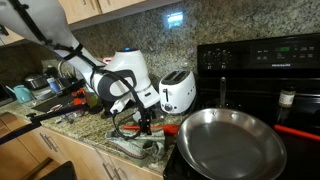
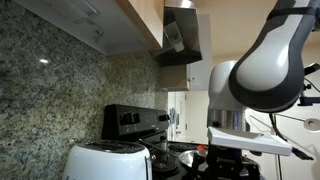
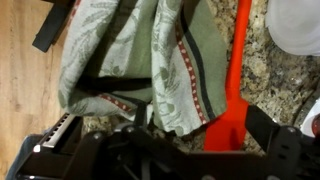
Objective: Change the position of the object across the orange thing near the toaster
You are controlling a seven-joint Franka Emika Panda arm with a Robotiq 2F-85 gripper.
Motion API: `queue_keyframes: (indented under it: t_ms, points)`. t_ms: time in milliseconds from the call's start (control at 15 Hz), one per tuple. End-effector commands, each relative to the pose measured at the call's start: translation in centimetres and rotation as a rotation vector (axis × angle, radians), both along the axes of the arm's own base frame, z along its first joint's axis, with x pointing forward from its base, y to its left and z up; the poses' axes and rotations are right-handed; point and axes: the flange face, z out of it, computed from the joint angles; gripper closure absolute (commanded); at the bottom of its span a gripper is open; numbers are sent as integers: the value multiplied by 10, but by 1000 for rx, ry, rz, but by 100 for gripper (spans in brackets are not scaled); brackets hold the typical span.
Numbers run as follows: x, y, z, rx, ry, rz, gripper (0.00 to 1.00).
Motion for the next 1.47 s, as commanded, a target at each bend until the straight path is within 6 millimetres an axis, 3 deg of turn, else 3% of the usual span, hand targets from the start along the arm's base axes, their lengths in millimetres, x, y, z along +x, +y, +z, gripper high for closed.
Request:
queue_keyframes:
  t_ms: [0, 667, 1400]
  points:
    - [0, 0, 0, 0, 0, 0, 0]
    - [-13, -5, -59, -89, 91, 45, 0]
    - [-37, 31, -24, -132, -85, 189, 0]
